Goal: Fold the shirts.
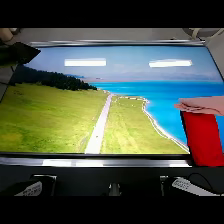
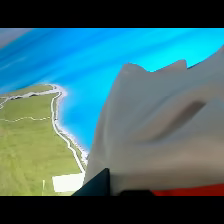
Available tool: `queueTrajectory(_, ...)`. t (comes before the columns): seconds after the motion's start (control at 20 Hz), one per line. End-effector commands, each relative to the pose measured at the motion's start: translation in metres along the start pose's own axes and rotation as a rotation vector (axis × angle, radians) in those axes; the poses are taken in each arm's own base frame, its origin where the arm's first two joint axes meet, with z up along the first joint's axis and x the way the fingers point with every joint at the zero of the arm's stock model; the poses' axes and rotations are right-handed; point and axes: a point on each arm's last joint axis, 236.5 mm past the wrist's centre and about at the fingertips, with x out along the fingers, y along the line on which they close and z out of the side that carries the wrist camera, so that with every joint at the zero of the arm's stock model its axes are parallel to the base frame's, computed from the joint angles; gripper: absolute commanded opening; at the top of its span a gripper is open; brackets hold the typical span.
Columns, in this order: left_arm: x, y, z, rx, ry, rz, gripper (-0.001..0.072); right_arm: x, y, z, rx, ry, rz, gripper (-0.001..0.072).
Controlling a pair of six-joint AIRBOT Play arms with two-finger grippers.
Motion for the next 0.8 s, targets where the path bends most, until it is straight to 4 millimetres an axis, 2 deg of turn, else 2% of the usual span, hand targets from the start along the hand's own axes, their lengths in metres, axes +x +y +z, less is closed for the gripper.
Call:
queueTrajectory(0.0,0.0,0.0,0.0,0.007,0.0,0.0,0.0027,-0.028,-0.023,-0.014,0.041,-0.001,-0.098,0.0016)
queueTrajectory(0.1,0.0,0.0,0.0,0.015,0.0,0.0,0.0027,-0.039,-0.032,-0.041,0.065,0.092,-0.158,0.0016)
queueTrajectory(0.25,0.001,-0.001,0.0,0.026,0.0,-0.002,0.0028,-0.052,-0.058,-0.097,0.097,0.33,-0.305,0.0016)
queueTrajectory(0.35,0.001,-0.003,-0.001,0.028,0.002,-0.006,0.0028,-0.052,-0.065,-0.123,0.122,0.395,-0.344,0.0016)
queueTrajectory(0.45,0.002,-0.006,-0.002,0.03,0.005,-0.012,0.0027,-0.05,-0.078,-0.167,0.165,0.516,-0.399,0.0015)
queueTrajectory(0.55,0.004,-0.011,-0.003,0.034,0.008,-0.021,0.0028,-0.039,-0.087,-0.206,0.18,0.604,-0.422,0.0015)
queueTrajectory(0.75,0.006,-0.016,-0.004,0.041,0.013,-0.031,0.0028,-0.005,-0.102,-0.238,0.179,0.605,-0.425,0.0016)
